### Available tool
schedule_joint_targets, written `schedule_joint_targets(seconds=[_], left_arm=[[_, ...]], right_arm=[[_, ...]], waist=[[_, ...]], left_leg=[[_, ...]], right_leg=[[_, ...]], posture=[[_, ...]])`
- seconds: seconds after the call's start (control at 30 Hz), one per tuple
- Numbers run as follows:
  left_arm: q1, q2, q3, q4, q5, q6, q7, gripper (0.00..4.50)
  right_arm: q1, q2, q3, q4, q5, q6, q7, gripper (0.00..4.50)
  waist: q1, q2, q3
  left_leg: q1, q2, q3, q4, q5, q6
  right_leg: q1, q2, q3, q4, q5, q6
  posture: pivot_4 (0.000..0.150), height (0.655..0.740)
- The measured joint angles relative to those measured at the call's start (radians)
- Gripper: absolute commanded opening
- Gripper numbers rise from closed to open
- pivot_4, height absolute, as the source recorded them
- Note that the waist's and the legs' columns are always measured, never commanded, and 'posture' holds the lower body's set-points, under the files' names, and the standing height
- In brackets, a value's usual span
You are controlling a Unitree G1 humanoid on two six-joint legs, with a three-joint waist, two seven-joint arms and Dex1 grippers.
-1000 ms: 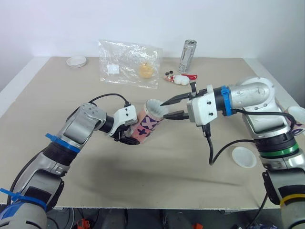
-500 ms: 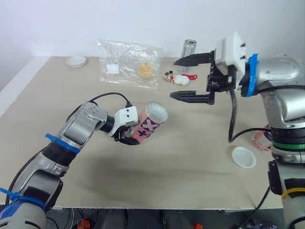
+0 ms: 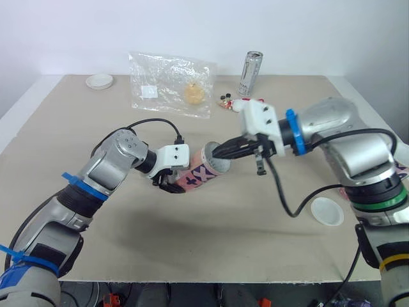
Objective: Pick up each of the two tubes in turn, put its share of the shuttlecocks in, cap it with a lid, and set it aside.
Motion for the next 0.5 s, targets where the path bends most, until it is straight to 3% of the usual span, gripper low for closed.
schedule_joint_targets(seconds=[0.5], left_arm=[[-0.004,-0.017,0.006,-0.011,-0.008,0.083,-0.018,3.02]], right_arm=[[-0.137,0.177,0.195,0.273,-0.276,-0.264,0.112,0.05]], waist=[[0.000,0.000,0.000]], left_leg=[[-0.002,0.000,-0.002,0.001,0.000,0.000]], right_leg=[[-0.001,0.001,-0.002,0.002,0.000,-0.001]], posture=[[0.150,0.7400]])
